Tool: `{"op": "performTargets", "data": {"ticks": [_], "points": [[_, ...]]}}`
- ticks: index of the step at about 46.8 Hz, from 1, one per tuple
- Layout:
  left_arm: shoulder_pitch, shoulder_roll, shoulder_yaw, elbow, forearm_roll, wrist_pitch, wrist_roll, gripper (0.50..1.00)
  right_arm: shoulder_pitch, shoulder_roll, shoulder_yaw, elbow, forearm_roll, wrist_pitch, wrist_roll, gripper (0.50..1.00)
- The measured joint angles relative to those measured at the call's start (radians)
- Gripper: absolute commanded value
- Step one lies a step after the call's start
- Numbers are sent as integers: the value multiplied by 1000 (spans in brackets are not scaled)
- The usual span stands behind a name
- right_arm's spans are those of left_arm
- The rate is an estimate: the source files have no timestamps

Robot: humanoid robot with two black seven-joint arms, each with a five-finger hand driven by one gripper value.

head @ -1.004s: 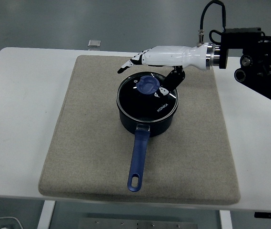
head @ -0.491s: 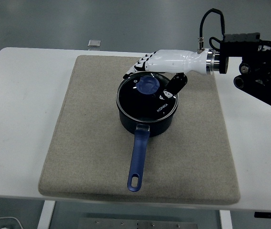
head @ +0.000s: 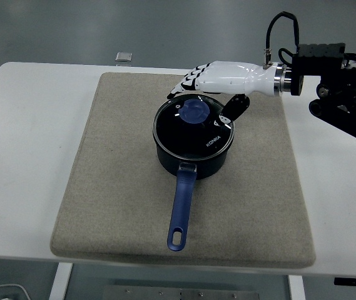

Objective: Lift the pot lid and place it to the right of the pot.

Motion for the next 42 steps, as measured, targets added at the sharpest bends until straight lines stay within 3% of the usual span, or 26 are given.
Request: {"op": "performTargets", "data": {"ticks": [42], "points": [[0,0,-1,0,-1,0,0,1000,9,22,-11,-6,-16,-12,0,911]]}}
